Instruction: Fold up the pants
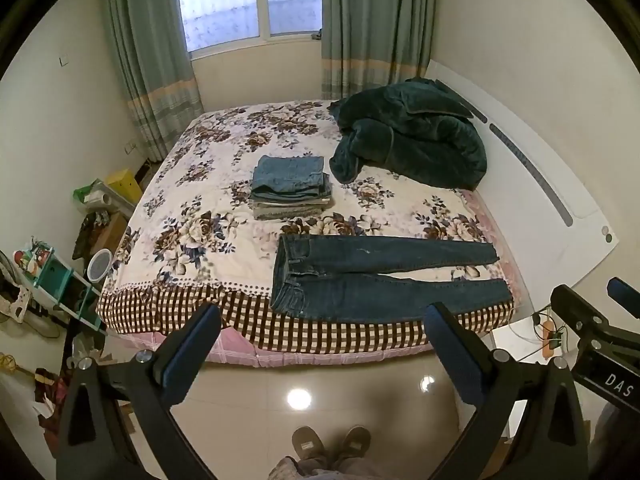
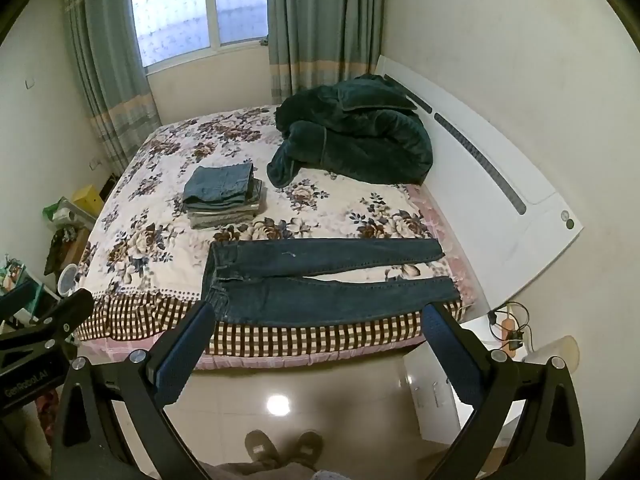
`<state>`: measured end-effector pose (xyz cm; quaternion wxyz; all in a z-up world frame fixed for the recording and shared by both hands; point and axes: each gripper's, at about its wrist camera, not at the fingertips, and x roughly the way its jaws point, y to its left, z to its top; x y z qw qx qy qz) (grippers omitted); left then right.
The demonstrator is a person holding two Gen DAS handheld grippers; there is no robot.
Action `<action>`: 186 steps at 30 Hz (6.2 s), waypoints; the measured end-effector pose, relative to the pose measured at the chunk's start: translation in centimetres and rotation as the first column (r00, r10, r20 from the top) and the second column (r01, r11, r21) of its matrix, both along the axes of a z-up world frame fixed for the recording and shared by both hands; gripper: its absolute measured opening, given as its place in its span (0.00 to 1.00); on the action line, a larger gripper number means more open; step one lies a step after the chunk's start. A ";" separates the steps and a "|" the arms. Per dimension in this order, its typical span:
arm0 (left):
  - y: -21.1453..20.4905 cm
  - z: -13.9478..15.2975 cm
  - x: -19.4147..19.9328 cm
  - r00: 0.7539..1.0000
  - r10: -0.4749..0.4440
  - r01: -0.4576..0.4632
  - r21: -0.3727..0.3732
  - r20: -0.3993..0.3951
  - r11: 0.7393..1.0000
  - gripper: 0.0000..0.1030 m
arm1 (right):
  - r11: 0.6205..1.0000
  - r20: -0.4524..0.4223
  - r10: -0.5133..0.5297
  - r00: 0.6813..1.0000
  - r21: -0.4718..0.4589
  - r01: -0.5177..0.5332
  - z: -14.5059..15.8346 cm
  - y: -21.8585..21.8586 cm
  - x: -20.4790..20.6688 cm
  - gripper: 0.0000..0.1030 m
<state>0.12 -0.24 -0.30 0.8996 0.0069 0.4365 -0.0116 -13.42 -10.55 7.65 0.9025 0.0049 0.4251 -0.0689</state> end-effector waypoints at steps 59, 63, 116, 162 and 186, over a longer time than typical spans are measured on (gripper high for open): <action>0.6 1.5 1.6 1.000 0.013 -0.013 -0.010 0.022 1.000 1.00 | 1.000 0.013 0.003 1.000 -0.006 -0.002 0.7 -0.6 -0.2 1.00; 0.6 1.6 1.3 1.000 0.013 -0.013 -0.010 0.023 1.000 1.00 | 1.000 0.013 0.003 1.000 -0.005 -0.003 0.9 -0.7 0.0 1.00; -1.9 -35.5 45.7 0.791 0.284 -0.251 0.137 -0.542 0.958 1.00 | 0.839 -0.468 -0.447 0.762 0.075 0.538 -38.2 -26.9 47.7 1.00; 6.2 -43.8 37.9 0.674 0.539 -0.734 -0.373 -0.505 0.568 0.13 | 0.651 -0.610 -0.481 0.630 0.232 0.722 -65.9 -47.6 57.4 0.07; 3.2 -48.7 26.6 0.773 0.383 -0.536 -0.199 -0.506 0.820 0.60 | 0.545 -0.582 -0.598 0.551 0.208 0.812 -60.0 -51.2 34.1 0.56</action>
